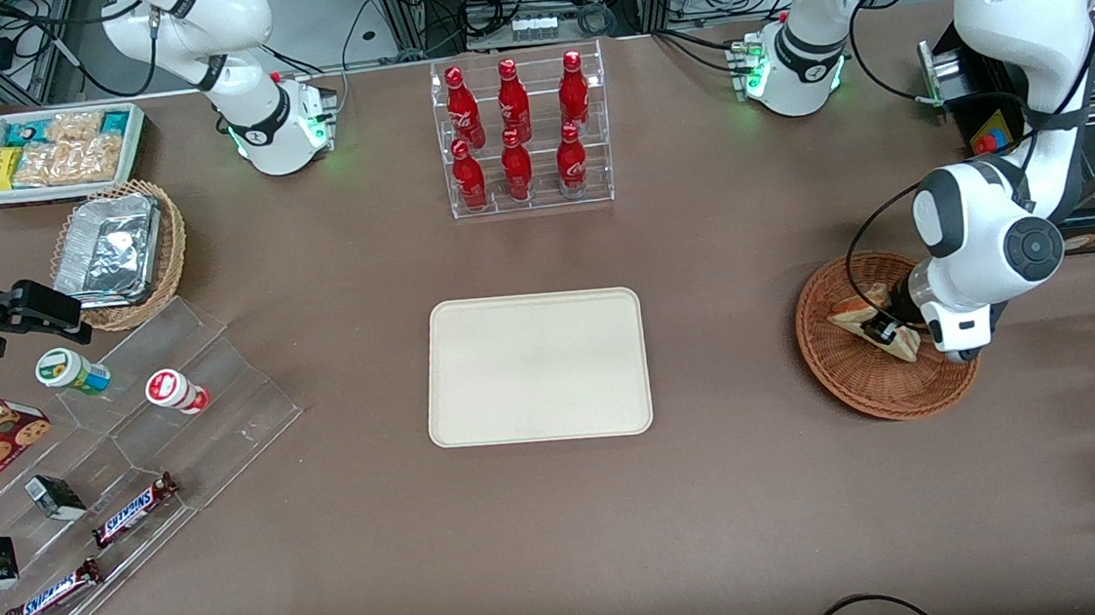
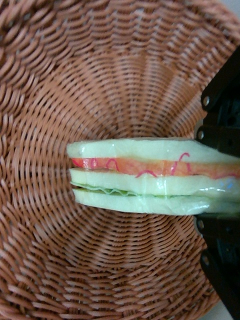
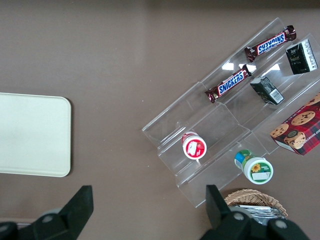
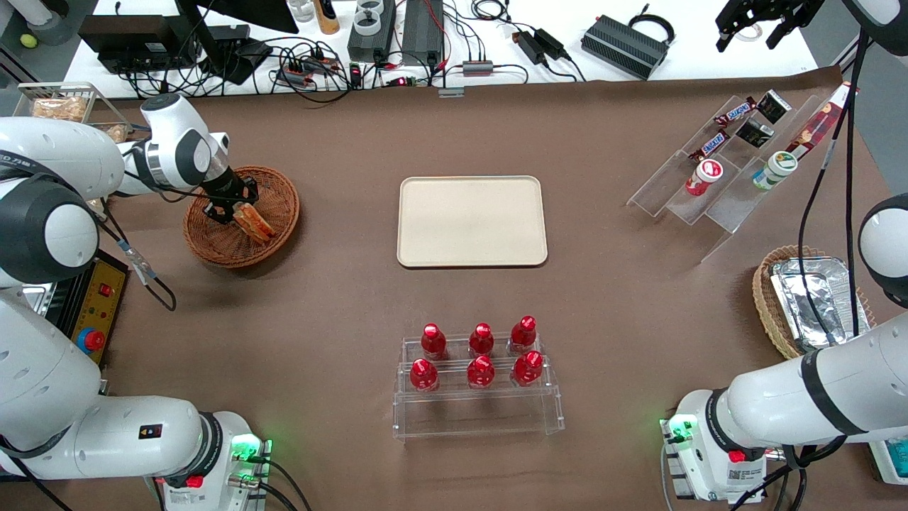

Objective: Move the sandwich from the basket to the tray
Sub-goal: 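Lower the left gripper and close it on the sandwich wedge, then lift the sandwich and carry it over the cream tray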

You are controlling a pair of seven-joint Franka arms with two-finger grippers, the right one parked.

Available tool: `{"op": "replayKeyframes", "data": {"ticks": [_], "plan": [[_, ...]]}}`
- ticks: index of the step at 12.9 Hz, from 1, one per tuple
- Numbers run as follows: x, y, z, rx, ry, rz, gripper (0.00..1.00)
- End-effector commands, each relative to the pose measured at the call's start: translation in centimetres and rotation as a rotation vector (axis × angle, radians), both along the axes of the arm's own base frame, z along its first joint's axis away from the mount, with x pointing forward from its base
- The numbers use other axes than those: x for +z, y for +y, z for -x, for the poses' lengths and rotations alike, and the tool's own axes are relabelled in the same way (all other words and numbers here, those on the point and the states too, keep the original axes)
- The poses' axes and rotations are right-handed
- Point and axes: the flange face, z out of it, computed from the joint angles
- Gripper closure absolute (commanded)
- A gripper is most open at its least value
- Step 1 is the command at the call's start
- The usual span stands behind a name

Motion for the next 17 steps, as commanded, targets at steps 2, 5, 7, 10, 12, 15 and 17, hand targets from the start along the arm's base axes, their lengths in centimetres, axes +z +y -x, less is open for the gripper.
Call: {"op": "replayKeyframes", "data": {"ticks": [2, 5, 7, 10, 12, 15, 17], "plan": [[8.8, -4.0, -3.7, -0.077, 0.047, 0.018, 0.70], [10.7, -11.9, -5.6, -0.232, 0.026, 0.004, 0.73], [9.9, -17.7, -5.5, -0.360, 0.019, -0.031, 0.74], [8.1, -24.8, -6.5, -0.579, 0.005, -0.009, 0.78], [5.9, -30.0, -5.3, -0.691, 0.015, -0.006, 0.75], [6.1, -35.1, -4.4, -0.760, -0.050, 0.007, 0.75], [5.3, -39.5, -2.4, -0.827, -0.094, 0.013, 0.75]]}}
